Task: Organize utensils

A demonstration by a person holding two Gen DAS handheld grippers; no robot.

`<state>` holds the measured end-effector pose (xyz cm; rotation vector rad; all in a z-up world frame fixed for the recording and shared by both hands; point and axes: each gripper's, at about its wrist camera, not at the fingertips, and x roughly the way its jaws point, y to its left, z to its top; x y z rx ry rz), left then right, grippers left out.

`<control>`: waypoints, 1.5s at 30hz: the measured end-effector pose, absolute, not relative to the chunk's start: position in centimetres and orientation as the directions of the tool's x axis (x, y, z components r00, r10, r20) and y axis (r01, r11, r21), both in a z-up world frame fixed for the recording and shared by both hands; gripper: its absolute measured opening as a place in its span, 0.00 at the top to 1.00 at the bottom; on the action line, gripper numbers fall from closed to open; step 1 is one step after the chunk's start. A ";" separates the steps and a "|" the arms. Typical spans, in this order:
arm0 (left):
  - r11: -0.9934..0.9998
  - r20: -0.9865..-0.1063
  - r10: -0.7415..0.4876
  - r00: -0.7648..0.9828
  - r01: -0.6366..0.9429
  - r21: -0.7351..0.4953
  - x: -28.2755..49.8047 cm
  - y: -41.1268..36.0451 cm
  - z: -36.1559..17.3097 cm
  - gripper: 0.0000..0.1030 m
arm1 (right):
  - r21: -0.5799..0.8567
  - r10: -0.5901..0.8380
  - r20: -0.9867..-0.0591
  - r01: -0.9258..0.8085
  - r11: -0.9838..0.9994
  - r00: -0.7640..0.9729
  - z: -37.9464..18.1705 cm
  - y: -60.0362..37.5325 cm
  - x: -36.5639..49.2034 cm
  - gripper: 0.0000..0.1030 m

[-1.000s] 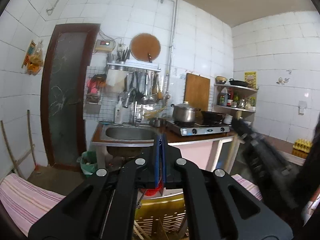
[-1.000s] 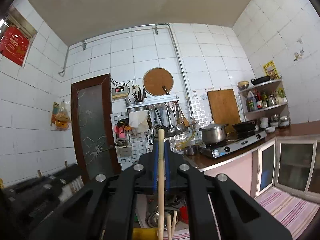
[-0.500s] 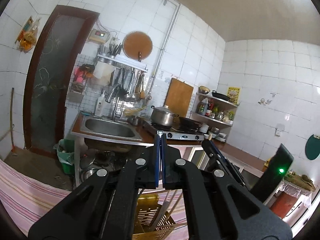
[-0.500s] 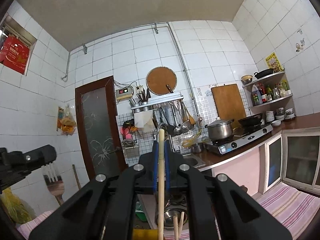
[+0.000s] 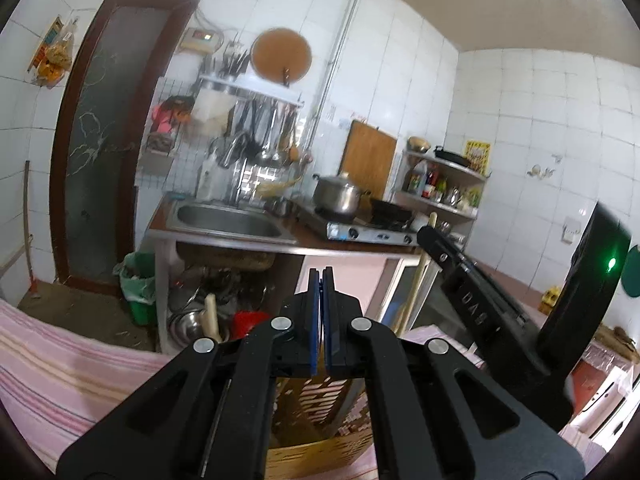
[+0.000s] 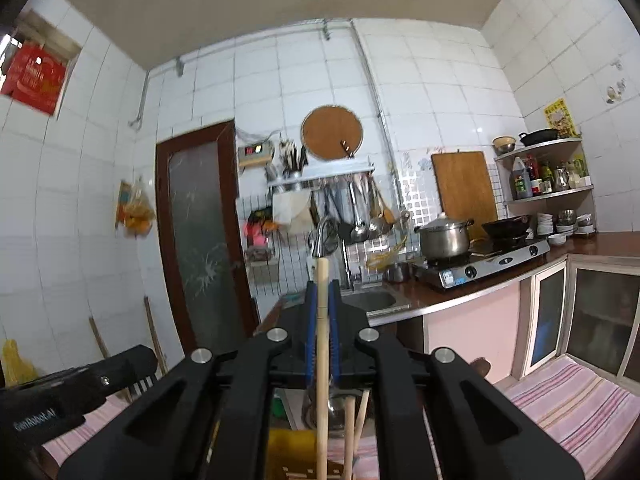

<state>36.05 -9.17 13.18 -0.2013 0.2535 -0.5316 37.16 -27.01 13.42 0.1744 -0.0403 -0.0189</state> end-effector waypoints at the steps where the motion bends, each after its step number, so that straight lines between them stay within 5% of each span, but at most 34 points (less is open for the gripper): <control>1: 0.847 -0.194 -0.518 0.833 0.467 -0.255 36.2 -9.0 12.8 1.00 | 0.171 -0.019 0.028 0.014 0.985 0.999 13.3 -26.9 37.2 0.94; 7: 0.880 -0.266 -0.472 0.841 0.428 -0.208 36.4 -8.4 12.4 0.99 | 0.144 -0.021 -0.100 0.035 0.989 0.995 12.8 -26.9 37.8 0.92; 8: 0.888 -0.266 -0.457 0.849 0.417 -0.194 35.9 -8.2 12.8 0.98 | 0.140 -0.035 -0.122 0.052 0.989 0.992 13.1 -27.0 37.7 0.78; 9: 0.904 -0.266 -0.426 0.865 0.395 -0.163 34.9 -7.8 13.3 0.88 | 0.140 -0.045 -0.141 0.065 0.988 0.989 13.4 -27.2 37.5 0.64; 10: 0.912 -0.270 -0.409 0.872 0.383 -0.145 34.3 -7.6 13.6 0.63 | 0.143 -0.051 -0.153 0.073 0.987 0.987 13.7 -27.5 37.2 0.39; 12: 0.935 -0.260 -0.355 0.898 0.339 -0.107 32.2 -6.5 14.5 0.29 | 0.124 -0.075 -0.170 0.097 0.988 0.983 14.3 -28.1 35.4 0.36; 15: 0.955 -0.236 -0.295 0.926 0.289 -0.059 28.6 -4.8 15.2 0.16 | 0.085 -0.099 -0.219 0.120 0.989 0.971 14.1 -28.8 32.3 0.33; 17: 0.969 -0.237 -0.247 0.940 0.241 -0.053 26.0 -3.5 14.8 0.06 | 0.083 -0.097 -0.255 0.122 0.989 0.962 13.2 -29.3 30.0 0.22; 24: 0.987 -0.271 -0.162 0.949 0.161 -0.026 17.9 -1.5 10.5 0.05 | 0.079 -0.088 -0.309 0.118 0.990 0.947 7.3 -28.3 19.8 0.04; 35: 0.996 -0.310 -0.090 0.946 0.091 -0.013 10.2 -1.0 3.3 0.05 | 0.056 -0.006 -0.354 0.027 0.998 0.935 1.9 -22.8 11.6 0.04; 45: 0.997 -0.252 -0.060 0.966 0.070 0.031 8.8 -1.0 1.3 0.05 | 0.036 -0.069 -0.275 0.081 0.996 0.959 -0.5 -22.2 8.0 0.04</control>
